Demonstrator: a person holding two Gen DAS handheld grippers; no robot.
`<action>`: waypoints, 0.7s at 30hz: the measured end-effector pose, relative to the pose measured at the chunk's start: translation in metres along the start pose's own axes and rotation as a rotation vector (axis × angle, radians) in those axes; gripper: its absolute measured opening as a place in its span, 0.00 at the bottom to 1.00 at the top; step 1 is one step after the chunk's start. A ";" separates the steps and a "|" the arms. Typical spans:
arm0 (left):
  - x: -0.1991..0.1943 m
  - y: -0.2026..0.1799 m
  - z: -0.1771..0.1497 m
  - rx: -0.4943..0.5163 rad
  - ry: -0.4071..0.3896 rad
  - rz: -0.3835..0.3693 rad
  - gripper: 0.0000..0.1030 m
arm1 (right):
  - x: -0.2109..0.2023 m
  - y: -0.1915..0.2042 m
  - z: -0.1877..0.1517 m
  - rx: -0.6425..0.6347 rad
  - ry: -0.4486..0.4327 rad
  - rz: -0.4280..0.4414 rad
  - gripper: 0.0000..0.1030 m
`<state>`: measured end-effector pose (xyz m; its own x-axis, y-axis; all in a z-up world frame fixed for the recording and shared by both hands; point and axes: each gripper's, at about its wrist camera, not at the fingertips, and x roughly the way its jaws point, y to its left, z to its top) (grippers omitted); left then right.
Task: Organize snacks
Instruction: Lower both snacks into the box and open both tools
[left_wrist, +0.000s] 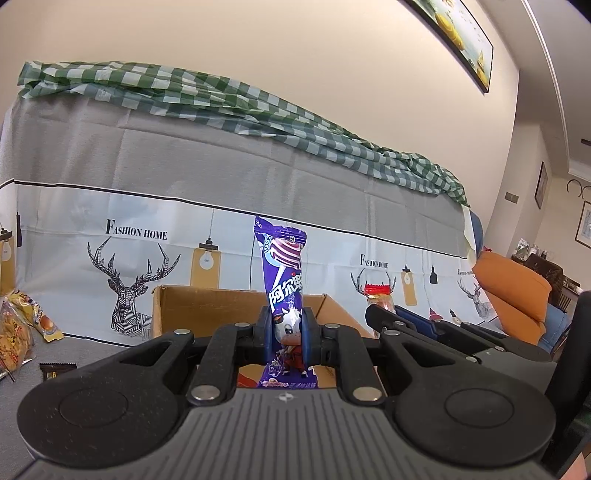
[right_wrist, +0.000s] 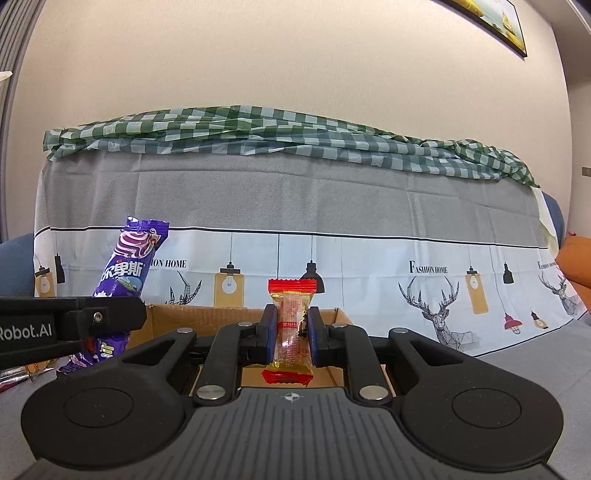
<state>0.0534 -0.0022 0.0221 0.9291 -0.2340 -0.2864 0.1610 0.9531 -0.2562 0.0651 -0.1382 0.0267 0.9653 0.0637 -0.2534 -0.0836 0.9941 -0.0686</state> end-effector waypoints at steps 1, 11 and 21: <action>0.000 0.000 0.000 0.001 0.000 0.000 0.15 | 0.000 0.000 0.000 0.000 0.000 0.000 0.17; 0.002 0.001 -0.001 0.005 0.006 -0.007 0.15 | 0.001 -0.001 0.000 0.000 0.000 0.001 0.17; 0.004 0.001 -0.001 0.011 0.012 -0.016 0.15 | 0.000 0.001 0.000 0.003 0.002 -0.006 0.17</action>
<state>0.0565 -0.0025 0.0194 0.9223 -0.2515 -0.2935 0.1798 0.9513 -0.2503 0.0653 -0.1370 0.0264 0.9654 0.0572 -0.2545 -0.0768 0.9948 -0.0677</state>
